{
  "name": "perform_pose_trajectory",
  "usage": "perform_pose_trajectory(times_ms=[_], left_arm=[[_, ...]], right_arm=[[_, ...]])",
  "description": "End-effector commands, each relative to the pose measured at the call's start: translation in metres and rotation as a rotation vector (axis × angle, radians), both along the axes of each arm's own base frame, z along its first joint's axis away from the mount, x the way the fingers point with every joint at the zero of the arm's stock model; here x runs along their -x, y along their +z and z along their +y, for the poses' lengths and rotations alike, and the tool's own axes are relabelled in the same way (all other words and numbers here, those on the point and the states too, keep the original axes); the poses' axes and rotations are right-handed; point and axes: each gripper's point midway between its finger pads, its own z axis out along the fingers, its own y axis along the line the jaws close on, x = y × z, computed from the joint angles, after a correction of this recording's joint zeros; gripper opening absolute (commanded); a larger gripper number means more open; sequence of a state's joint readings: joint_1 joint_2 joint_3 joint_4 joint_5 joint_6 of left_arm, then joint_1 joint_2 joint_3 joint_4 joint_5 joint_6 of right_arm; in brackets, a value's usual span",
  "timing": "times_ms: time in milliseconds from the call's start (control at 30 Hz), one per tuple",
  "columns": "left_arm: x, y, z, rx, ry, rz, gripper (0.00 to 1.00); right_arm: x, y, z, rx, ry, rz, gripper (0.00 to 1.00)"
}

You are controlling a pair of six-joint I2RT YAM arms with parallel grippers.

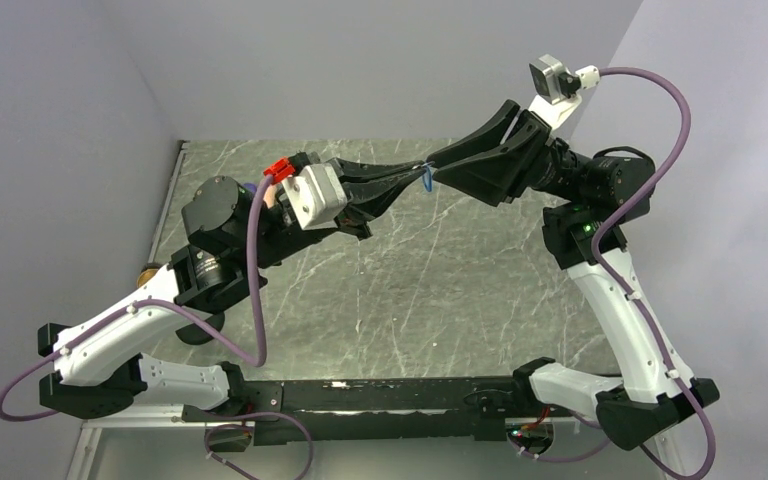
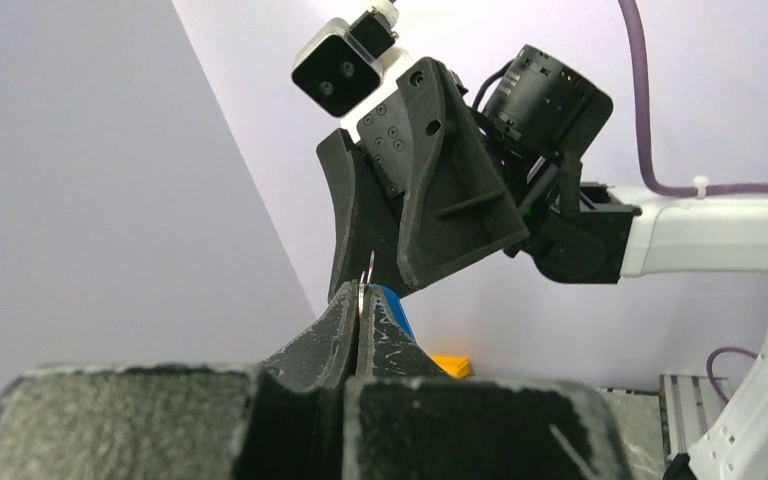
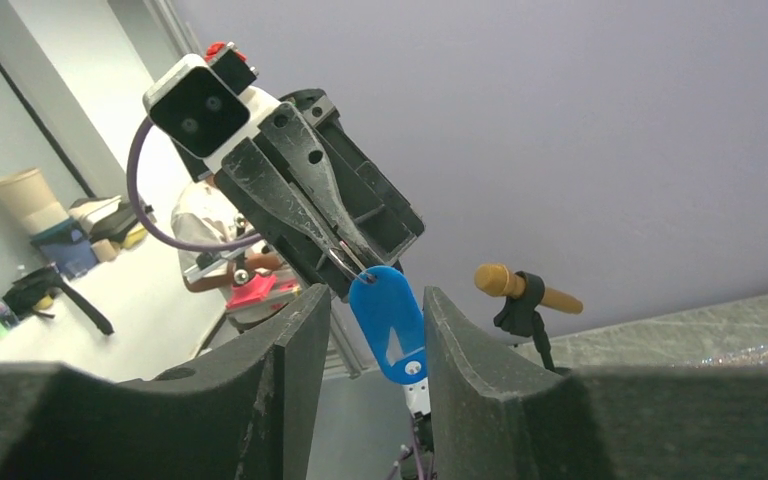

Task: Remove the keys from the keyring

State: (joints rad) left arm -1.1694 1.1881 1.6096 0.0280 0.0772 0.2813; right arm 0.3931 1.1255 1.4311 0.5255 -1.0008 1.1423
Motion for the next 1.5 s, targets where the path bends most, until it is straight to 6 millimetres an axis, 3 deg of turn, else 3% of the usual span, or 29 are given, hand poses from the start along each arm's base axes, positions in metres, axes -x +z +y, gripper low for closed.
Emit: perform_pose_trajectory(times_ms=[0,600,900,967,1167,1233,1367,1467], left_arm=[[0.007,0.024,0.011,0.121,-0.031,0.046,0.00],[0.006,0.024,-0.001,0.115,-0.063,0.083,0.00],[0.005,0.028,-0.003,0.124,-0.061,0.083,0.00],[0.005,0.029,-0.003,0.128,-0.063,0.084,0.00],[0.006,0.032,-0.006,0.130,-0.077,0.089,0.00],[0.007,0.033,-0.007,0.130,-0.082,0.091,0.01],[0.007,0.034,-0.005,0.133,-0.081,0.090,0.06],[0.009,0.033,-0.004,0.127,-0.086,0.079,0.29]], right_arm=[[0.019,0.027,-0.008,-0.060,0.012,-0.107,0.42],[0.018,0.033,-0.009,-0.085,0.018,-0.116,0.36],[0.018,0.025,-0.009,-0.077,0.018,-0.095,0.29],[0.018,0.023,-0.009,-0.073,0.015,-0.089,0.25],[0.017,0.022,-0.009,-0.067,0.005,-0.084,0.01],[0.017,0.022,-0.008,-0.062,0.002,-0.082,0.00],[0.019,0.022,-0.009,-0.056,0.005,-0.091,0.00],[0.022,0.023,-0.010,-0.055,0.010,-0.098,0.00]])
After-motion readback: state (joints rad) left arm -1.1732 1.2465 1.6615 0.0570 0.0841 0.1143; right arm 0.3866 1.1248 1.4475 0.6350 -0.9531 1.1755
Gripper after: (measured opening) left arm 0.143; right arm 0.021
